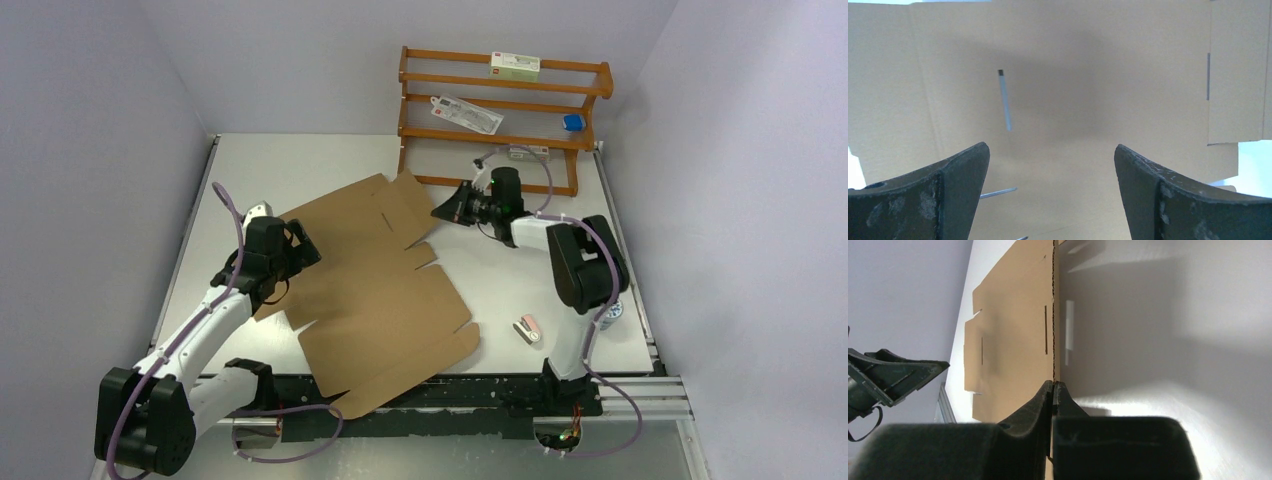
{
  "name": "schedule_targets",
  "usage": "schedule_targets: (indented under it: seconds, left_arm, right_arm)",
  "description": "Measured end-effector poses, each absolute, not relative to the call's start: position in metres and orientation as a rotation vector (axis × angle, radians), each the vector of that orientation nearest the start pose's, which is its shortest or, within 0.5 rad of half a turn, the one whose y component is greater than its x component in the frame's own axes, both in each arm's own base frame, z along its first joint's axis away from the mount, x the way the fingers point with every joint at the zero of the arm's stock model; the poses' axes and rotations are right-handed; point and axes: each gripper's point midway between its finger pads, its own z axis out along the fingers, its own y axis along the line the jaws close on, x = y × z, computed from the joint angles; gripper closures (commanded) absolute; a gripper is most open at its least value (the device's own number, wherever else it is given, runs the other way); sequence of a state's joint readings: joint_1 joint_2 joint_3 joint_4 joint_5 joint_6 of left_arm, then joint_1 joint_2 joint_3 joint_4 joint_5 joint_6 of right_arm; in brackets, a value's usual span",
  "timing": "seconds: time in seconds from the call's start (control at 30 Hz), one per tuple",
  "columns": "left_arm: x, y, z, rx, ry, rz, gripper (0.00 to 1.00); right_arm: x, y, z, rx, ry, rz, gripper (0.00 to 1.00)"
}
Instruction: Fold the paper box
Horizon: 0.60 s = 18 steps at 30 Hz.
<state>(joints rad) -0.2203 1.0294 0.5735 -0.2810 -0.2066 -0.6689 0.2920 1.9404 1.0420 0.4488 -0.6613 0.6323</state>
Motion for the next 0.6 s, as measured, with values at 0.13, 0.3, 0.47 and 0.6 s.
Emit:
schedule_targets:
  seconds: [0.13, 0.3, 0.47, 0.6]
  left_arm:
    - [0.293, -0.060, 0.100, -0.576, 2.210, -0.258, 0.00]
    - [0.303, -0.068, 0.108, -0.529, 2.220, -0.293, 0.00]
    - [0.324, -0.078, 0.120, -0.470, 2.236, -0.343, 0.00]
    - [0.343, -0.080, 0.129, -0.433, 2.247, -0.390, 0.00]
  right_arm:
    - [0.412, 0.226, 0.101, -0.012, 2.129, 1.168, 0.99]
    - [0.397, 0.182, 0.116, 0.099, 2.094, 1.064, 0.99]
    - [0.386, 0.143, 0.128, 0.198, 2.068, 0.914, 0.99]
    - [0.375, 0.126, 0.130, 0.234, 2.060, 0.821, 0.99]
